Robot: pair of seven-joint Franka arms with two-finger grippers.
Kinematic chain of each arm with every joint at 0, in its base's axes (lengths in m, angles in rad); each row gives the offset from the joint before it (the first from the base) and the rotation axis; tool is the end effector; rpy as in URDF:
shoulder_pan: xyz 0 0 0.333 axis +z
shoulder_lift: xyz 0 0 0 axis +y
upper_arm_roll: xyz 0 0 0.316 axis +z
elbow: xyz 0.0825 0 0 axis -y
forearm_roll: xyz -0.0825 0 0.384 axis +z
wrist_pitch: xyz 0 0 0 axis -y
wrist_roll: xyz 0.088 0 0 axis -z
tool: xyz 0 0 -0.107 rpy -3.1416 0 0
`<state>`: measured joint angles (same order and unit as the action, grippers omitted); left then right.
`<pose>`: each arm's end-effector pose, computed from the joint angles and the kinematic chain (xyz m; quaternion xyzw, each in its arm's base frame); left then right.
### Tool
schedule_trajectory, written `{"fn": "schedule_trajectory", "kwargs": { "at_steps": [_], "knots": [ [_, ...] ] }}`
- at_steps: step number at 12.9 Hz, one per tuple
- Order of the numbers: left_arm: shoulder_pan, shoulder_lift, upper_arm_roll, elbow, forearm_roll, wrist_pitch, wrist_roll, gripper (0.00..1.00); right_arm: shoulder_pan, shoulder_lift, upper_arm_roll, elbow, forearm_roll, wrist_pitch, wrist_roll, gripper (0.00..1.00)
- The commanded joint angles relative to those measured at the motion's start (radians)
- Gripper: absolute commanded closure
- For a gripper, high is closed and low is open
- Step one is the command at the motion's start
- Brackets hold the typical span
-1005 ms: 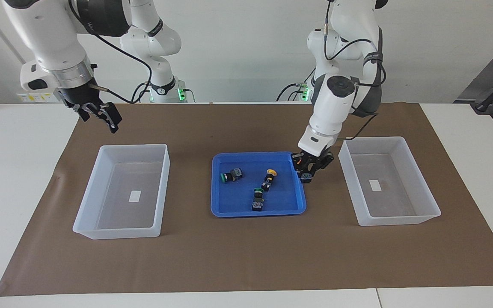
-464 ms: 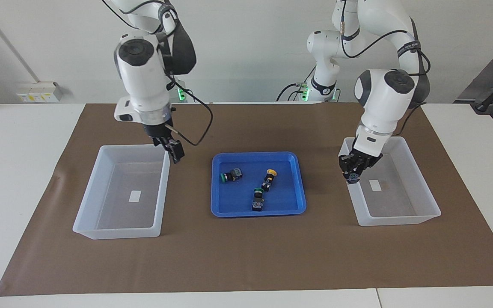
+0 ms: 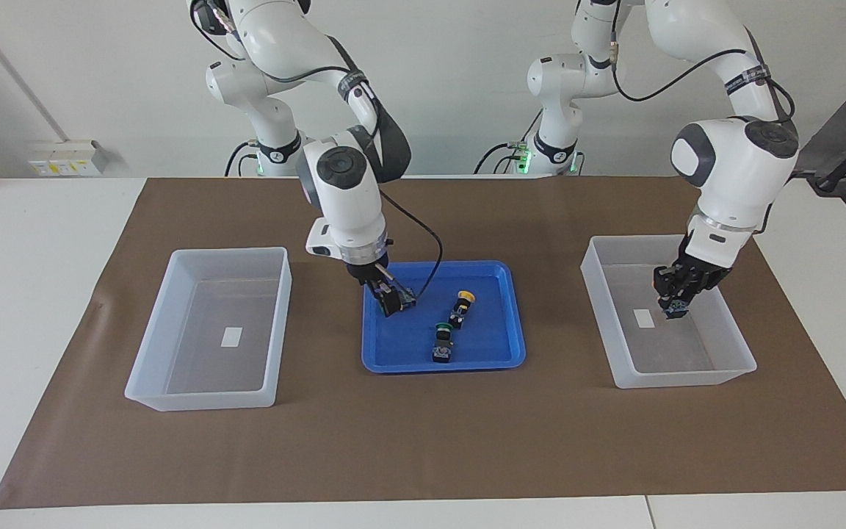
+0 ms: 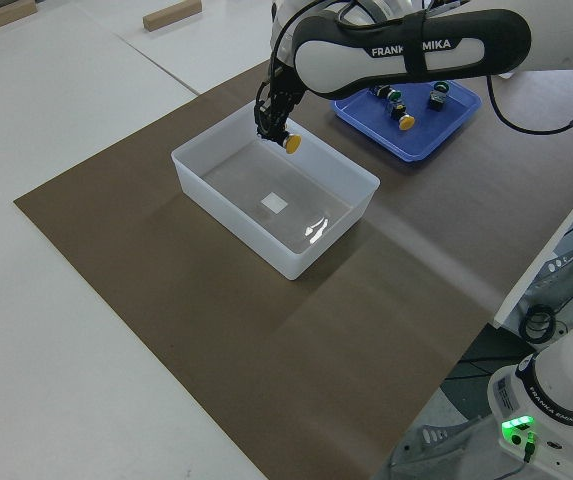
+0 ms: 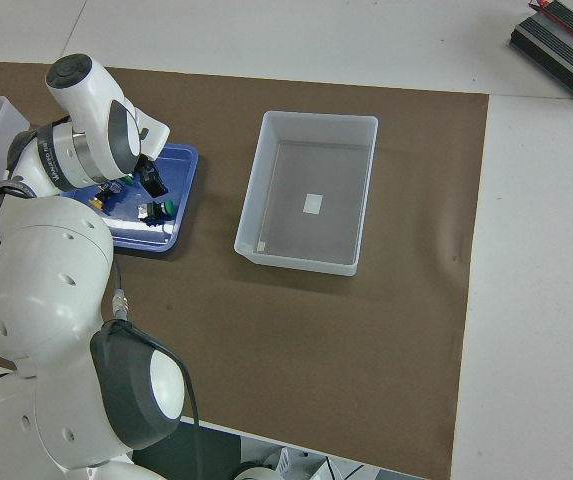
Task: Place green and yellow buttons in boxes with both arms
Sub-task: 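Carry the yellow button to the bin while the right gripper reaches the tray, then lower the yellow button into the bin while the right gripper grasps a green button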
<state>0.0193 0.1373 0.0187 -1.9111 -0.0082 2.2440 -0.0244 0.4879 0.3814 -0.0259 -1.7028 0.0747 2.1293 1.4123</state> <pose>0.6106 0.0226 0.4437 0.9947 0.0331 0.0977 0.0015 0.5904 0.2995 0.3761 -0.8803 0.4731 0.0086 0.0344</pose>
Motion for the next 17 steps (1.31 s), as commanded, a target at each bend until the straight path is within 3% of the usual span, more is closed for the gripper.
{"fn": "schedule_trajectory", "kwargs": {
  "at_steps": [1, 3, 6, 10, 11, 13, 14, 15, 16, 17],
  "knots": [
    [0.053, -0.005, -0.013, -0.017, 0.014, 0.041, 0.075, 1.0, 0.038, 0.031, -0.005, -0.011, 0.025, 0.023, 0.025, 0.0],
    [0.088, -0.001, -0.013, -0.025, 0.013, 0.08, 0.093, 1.0, 0.063, 0.043, -0.005, -0.046, 0.025, 0.05, 0.047, 0.0],
    [0.105, 0.018, -0.013, -0.029, 0.013, 0.112, 0.103, 1.0, 0.061, 0.043, -0.005, -0.135, 0.022, 0.188, 0.039, 0.0],
    [0.103, 0.077, -0.014, -0.074, 0.011, 0.227, 0.104, 1.0, 0.061, 0.042, -0.005, -0.161, 0.022, 0.193, 0.053, 0.03],
    [0.105, 0.084, -0.013, -0.113, 0.011, 0.28, 0.112, 1.0, 0.063, 0.04, -0.005, -0.166, 0.025, 0.205, 0.056, 0.26],
    [0.103, 0.102, -0.014, -0.163, 0.011, 0.351, 0.124, 1.0, 0.064, 0.042, -0.003, -0.181, 0.025, 0.263, 0.083, 0.97],
    [0.1, 0.107, -0.013, -0.164, 0.011, 0.348, 0.123, 1.0, 0.063, 0.043, -0.005, -0.178, 0.025, 0.264, 0.094, 1.0],
    [0.094, 0.105, -0.013, -0.167, 0.011, 0.341, 0.123, 0.73, 0.063, 0.039, -0.005, -0.172, 0.025, 0.25, 0.093, 1.0],
    [0.093, 0.105, -0.013, -0.167, 0.011, 0.333, 0.124, 0.27, 0.052, 0.027, -0.005, -0.169, 0.025, 0.23, 0.088, 1.0],
    [0.093, 0.104, -0.013, -0.161, 0.011, 0.322, 0.124, 0.05, 0.038, -0.005, -0.005, -0.16, 0.025, 0.192, 0.077, 1.0]
  ]
}}
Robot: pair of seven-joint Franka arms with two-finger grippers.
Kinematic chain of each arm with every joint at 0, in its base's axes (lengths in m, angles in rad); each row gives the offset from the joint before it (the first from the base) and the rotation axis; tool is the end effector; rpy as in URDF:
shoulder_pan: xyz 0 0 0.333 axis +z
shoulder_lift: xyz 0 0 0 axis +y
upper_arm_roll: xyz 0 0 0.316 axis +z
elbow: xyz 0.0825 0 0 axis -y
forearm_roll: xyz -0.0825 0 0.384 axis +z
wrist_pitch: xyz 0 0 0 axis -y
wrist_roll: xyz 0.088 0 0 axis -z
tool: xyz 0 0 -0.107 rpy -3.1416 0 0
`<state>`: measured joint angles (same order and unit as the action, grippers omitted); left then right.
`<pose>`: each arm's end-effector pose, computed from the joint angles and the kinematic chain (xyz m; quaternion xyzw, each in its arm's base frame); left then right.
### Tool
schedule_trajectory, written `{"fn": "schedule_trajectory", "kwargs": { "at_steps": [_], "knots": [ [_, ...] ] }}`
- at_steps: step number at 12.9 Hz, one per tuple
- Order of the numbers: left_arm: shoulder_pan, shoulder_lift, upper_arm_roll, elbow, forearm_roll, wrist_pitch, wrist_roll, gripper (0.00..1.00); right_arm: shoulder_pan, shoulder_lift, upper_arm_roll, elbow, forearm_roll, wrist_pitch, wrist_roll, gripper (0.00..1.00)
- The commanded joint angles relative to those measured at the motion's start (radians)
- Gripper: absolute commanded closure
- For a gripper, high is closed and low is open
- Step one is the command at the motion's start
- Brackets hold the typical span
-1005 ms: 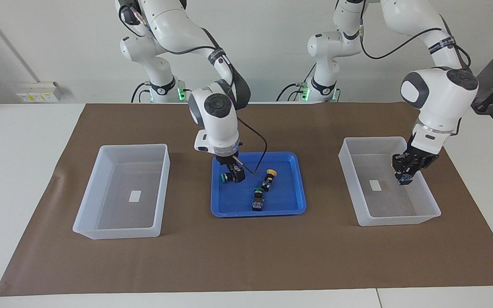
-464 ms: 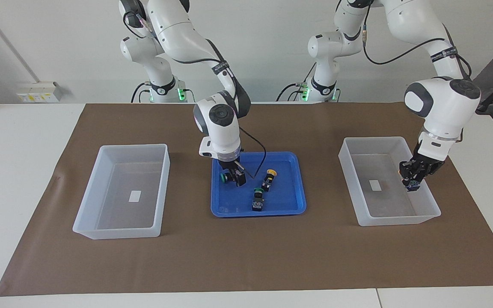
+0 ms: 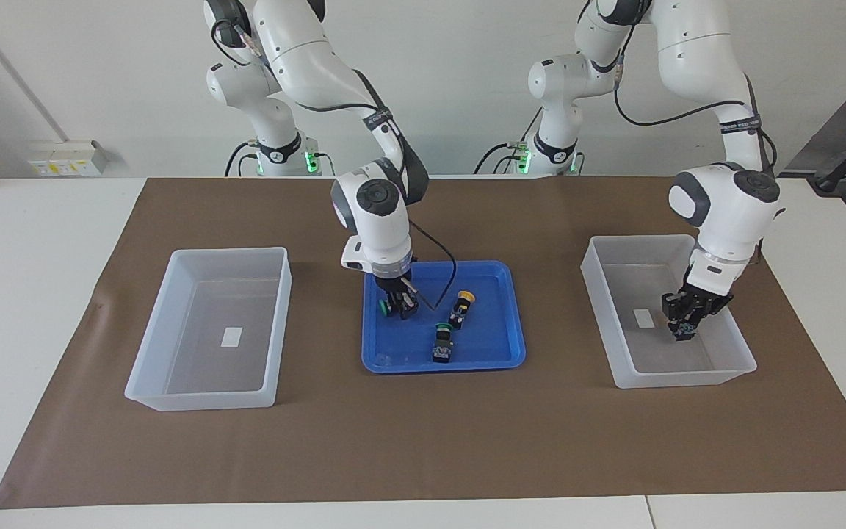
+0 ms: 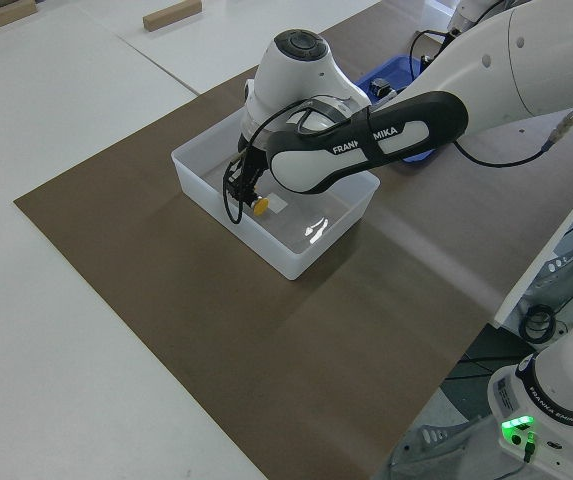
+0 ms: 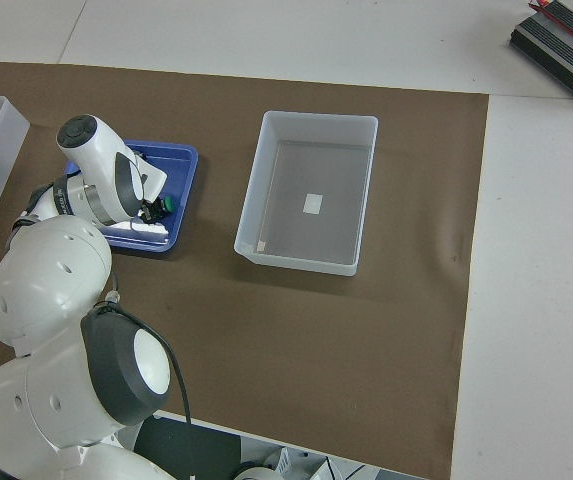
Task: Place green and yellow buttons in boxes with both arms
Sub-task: 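Carry the green button to its bin while the left gripper releases the yellow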
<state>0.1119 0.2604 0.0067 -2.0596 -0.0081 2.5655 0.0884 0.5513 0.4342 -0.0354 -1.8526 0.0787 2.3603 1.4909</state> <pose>0.6055 0.0721 0.3336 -0.9923 -0.0179 -0.1220 0.0109 0.5618 0.3216 0.2951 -0.8707 0.4899 -0.0019 0.0427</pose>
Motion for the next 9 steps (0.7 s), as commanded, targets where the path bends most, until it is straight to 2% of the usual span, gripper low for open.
{"fn": "schedule_trajectory", "kwargs": {
  "at_steps": [1, 3, 5, 7, 9],
  "knots": [
    [-0.001, -0.021, -0.001, -0.01, 0.011, -0.004, 0.013, 0.0, -0.059, -0.09, 0.006, 0.004, 0.023, -0.089, -0.026, 1.0],
    [-0.004, -0.035, -0.001, -0.004, 0.011, -0.011, 0.01, 0.0, -0.102, -0.162, 0.005, 0.047, 0.05, -0.197, -0.101, 1.0],
    [-0.026, -0.081, -0.002, 0.013, 0.011, -0.068, 0.008, 0.0, -0.161, -0.231, 0.0, 0.078, 0.055, -0.316, -0.212, 1.0],
    [-0.056, -0.137, -0.004, 0.032, 0.011, -0.164, 0.007, 0.0, -0.267, -0.297, -0.005, 0.079, 0.055, -0.406, -0.417, 1.0],
    [-0.122, -0.184, -0.002, 0.033, 0.013, -0.252, -0.001, 0.0, -0.38, -0.311, -0.005, 0.069, 0.053, -0.461, -0.678, 1.0]
  ]
}}
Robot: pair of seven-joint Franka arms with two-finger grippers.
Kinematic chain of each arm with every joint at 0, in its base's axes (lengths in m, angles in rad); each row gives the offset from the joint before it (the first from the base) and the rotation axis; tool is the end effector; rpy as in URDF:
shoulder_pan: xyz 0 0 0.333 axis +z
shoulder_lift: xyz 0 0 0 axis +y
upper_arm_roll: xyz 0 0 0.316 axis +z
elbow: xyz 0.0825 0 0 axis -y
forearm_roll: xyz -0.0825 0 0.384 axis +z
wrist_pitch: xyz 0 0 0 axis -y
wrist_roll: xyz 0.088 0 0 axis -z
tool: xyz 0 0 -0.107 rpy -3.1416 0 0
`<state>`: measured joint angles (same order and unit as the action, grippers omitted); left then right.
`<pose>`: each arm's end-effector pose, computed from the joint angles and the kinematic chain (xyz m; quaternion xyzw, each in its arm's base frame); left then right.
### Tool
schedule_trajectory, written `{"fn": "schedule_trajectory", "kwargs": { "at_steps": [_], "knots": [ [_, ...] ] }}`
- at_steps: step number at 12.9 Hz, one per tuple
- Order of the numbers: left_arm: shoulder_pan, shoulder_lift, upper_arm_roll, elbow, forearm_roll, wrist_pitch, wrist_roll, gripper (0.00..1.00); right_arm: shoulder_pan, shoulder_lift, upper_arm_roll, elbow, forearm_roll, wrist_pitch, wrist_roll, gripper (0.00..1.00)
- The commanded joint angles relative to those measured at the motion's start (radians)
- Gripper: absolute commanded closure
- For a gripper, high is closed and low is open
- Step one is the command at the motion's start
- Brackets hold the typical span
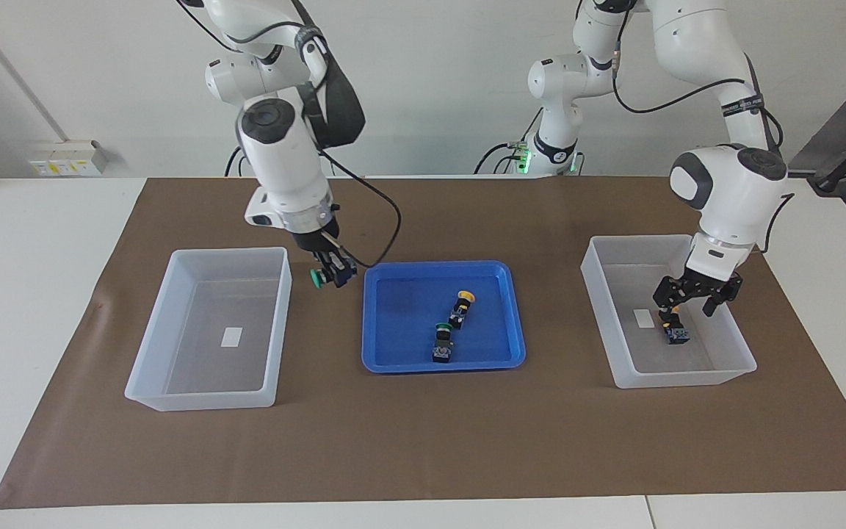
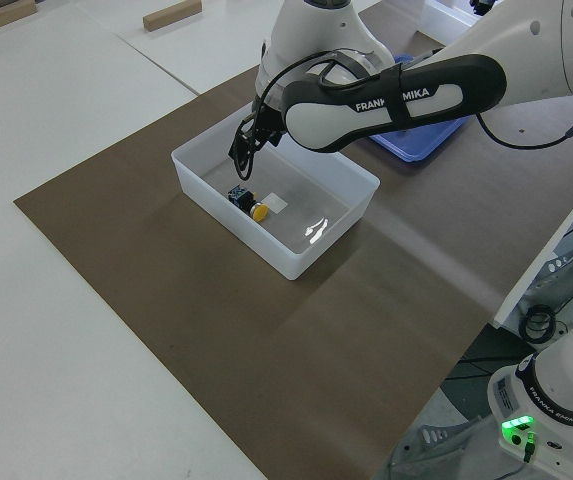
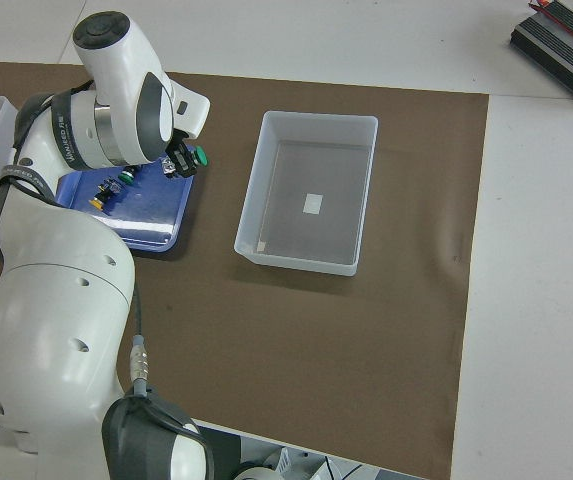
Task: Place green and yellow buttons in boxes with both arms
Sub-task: 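Carry the green button to its bin while the left gripper releases the yellow, then grasp another yellow button with the left gripper while the right gripper releases green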
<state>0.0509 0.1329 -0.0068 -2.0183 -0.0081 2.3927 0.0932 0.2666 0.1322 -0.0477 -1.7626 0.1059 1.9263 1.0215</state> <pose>0.6005 0.0265 0.4109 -0.9925 0.0217 -0.1204 0.0047 0.5888 0.1398 0.4876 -0.9125 0.4061 0.0143 0.0473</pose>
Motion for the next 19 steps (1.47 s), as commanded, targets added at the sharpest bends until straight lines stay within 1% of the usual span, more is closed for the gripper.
{"fn": "schedule_trajectory", "kwargs": {
  "at_steps": [1, 2, 3, 4, 5, 6, 8, 9, 10, 12, 13, 15, 17, 18, 19],
  "knots": [
    [-0.097, -0.068, 0.011, -0.008, 0.013, -0.099, -0.009, 0.0, -0.148, -0.016, 0.008, -0.038, 0.026, -0.021, -0.327, 1.0],
    [-0.144, -0.076, 0.011, -0.008, 0.013, -0.113, -0.044, 0.0, -0.197, -0.016, 0.008, -0.078, 0.026, -0.001, -0.46, 1.0],
    [-0.188, -0.076, 0.011, -0.008, 0.013, -0.11, -0.087, 0.0, -0.236, -0.01, 0.008, -0.119, 0.026, 0.06, -0.574, 1.0],
    [-0.234, -0.076, 0.01, -0.011, 0.013, -0.101, -0.121, 0.0, -0.266, 0.003, 0.008, -0.171, 0.024, 0.156, -0.678, 1.0],
    [-0.274, -0.076, 0.008, -0.013, 0.013, -0.098, -0.13, 0.0, -0.285, 0.024, 0.008, -0.204, 0.026, 0.236, -0.76, 1.0],
    [-0.316, -0.078, 0.005, -0.014, 0.013, -0.093, -0.13, 0.0, -0.294, 0.042, 0.008, -0.218, 0.024, 0.279, -0.826, 1.0],
    [-0.38, -0.075, 0.005, -0.022, 0.013, -0.051, -0.151, 0.0, -0.311, 0.076, 0.008, -0.222, 0.026, 0.29, -0.987, 1.0],
    [-0.416, -0.073, 0.005, -0.023, 0.013, -0.043, -0.186, 0.0, -0.314, 0.096, 0.008, -0.231, 0.024, 0.313, -1.038, 1.0],
    [-0.445, -0.065, 0.005, -0.023, 0.013, -0.03, -0.204, 0.0, -0.31, 0.099, 0.008, -0.256, 0.024, 0.344, -1.049, 1.0],
    [-0.505, -0.039, 0.004, -0.023, 0.011, 0.032, -0.208, 0.0, -0.305, 0.099, 0.008, -0.29, 0.024, 0.367, -1.051, 1.0],
    [-0.543, -0.006, 0.005, -0.02, 0.013, 0.058, -0.22, 0.0, -0.305, 0.099, 0.008, -0.3, 0.024, 0.384, -1.051, 1.0],
    [-0.594, 0.077, 0.005, -0.01, 0.011, 0.152, -0.259, 0.0, -0.307, 0.102, 0.008, -0.328, 0.024, 0.43, -1.052, 0.89],
    [-0.618, 0.135, 0.005, -0.005, 0.013, 0.189, -0.318, 0.0, -0.32, 0.115, 0.008, -0.328, 0.024, 0.433, -1.075, 0.89],
    [-0.65, 0.17, 0.005, 0.006, 0.011, 0.21, -0.349, 0.0, -0.32, 0.115, 0.008, -0.328, 0.024, 0.442, -1.078, 0.87],
    [-0.66, 0.195, 0.005, 0.004, 0.011, 0.241, -0.368, 0.0, -0.316, 0.115, 0.008, -0.328, 0.024, 0.448, -1.074, 0.86]
  ]
}}
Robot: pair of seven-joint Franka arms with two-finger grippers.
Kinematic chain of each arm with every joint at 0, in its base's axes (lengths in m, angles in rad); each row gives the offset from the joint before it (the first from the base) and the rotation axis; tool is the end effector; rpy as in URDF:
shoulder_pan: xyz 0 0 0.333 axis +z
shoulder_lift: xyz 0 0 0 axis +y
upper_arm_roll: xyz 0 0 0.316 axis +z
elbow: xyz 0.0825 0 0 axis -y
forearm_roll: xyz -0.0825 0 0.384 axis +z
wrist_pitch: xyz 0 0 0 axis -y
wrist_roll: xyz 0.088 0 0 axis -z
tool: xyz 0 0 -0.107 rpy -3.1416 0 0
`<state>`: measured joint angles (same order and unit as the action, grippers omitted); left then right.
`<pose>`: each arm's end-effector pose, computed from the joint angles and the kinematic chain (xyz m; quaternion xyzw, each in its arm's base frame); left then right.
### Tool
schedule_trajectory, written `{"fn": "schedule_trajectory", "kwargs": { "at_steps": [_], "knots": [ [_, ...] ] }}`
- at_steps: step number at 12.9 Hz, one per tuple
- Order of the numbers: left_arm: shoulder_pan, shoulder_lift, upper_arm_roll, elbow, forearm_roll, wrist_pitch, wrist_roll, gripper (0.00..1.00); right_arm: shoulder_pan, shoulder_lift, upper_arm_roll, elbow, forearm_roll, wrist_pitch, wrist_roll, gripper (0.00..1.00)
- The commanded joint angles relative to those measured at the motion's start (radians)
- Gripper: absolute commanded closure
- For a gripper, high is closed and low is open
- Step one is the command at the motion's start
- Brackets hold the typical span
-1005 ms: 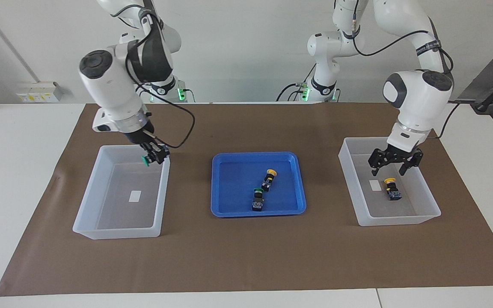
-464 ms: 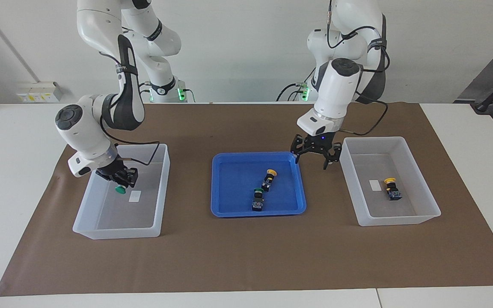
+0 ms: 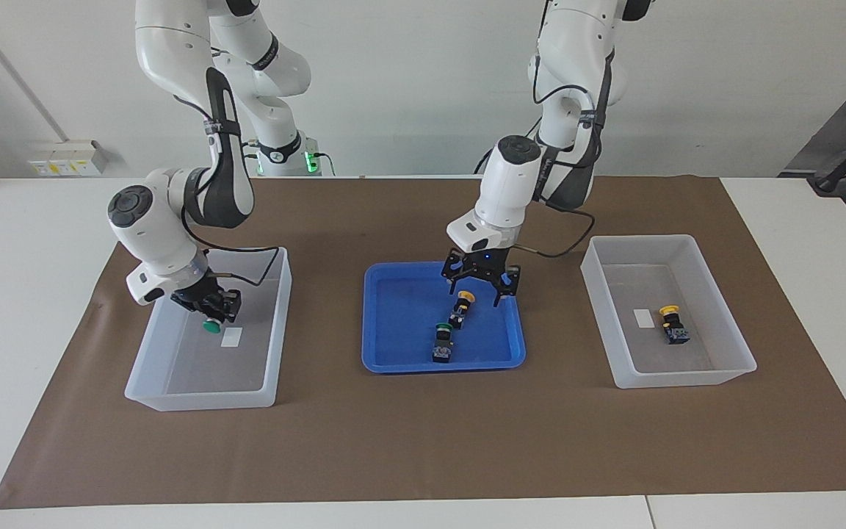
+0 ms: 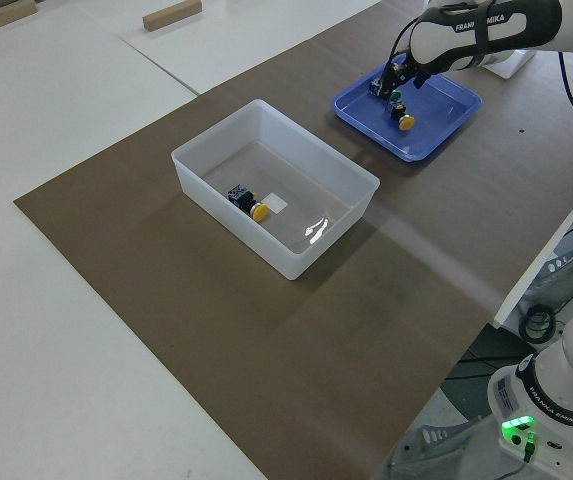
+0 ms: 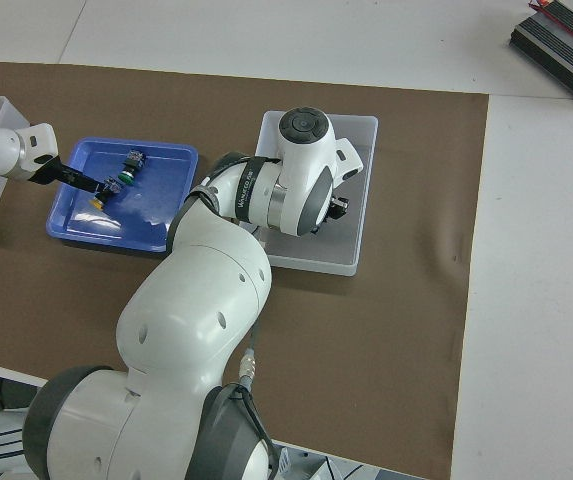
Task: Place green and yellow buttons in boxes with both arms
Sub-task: 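Grasp another yellow button with the left gripper while the right gripper releases green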
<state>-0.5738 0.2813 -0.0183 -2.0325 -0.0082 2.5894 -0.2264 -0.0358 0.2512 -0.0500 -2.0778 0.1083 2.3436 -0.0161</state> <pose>0.5143 -0.3452 0.3357 0.9747 -0.1763 0.1240 0.0593 0.5817 -0.0478 0.3089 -0.9969 0.0714 -0.0093 0.0324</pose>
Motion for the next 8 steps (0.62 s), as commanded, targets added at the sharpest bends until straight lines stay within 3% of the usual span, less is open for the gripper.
{"fn": "schedule_trajectory", "kwargs": {
  "at_steps": [1, 2, 4, 5, 6, 7, 8],
  "knots": [
    [-0.035, 0.053, 0.017, 0.017, 0.011, 0.05, -0.048, 0.0, -0.007, -0.001, 0.01, -0.013, 0.024, 0.036, -0.031, 0.86],
    [-0.035, 0.053, 0.017, 0.012, 0.011, 0.051, -0.048, 0.15, -0.006, 0.006, 0.01, -0.007, 0.022, 0.06, -0.031, 0.86],
    [-0.026, 0.055, 0.017, 0.009, 0.011, 0.052, -0.05, 0.62, -0.003, 0.026, 0.012, -0.002, 0.027, 0.124, -0.028, 0.86],
    [-0.025, 0.053, 0.017, 0.009, 0.011, 0.052, -0.045, 0.74, -0.001, 0.037, 0.013, -0.002, 0.027, 0.138, -0.016, 0.84],
    [-0.023, 0.053, 0.017, 0.009, 0.011, 0.049, -0.042, 0.81, -0.001, 0.042, 0.015, -0.001, 0.027, 0.137, -0.013, 0.68],
    [-0.02, 0.052, 0.017, 0.011, 0.011, 0.041, -0.045, 0.84, -0.003, 0.042, 0.015, 0.008, 0.027, 0.126, -0.013, 0.1],
    [-0.015, 0.038, 0.023, 0.011, 0.011, 0.037, -0.047, 0.85, -0.003, 0.028, 0.015, 0.015, 0.027, 0.109, -0.013, 0.0]
  ]
}}
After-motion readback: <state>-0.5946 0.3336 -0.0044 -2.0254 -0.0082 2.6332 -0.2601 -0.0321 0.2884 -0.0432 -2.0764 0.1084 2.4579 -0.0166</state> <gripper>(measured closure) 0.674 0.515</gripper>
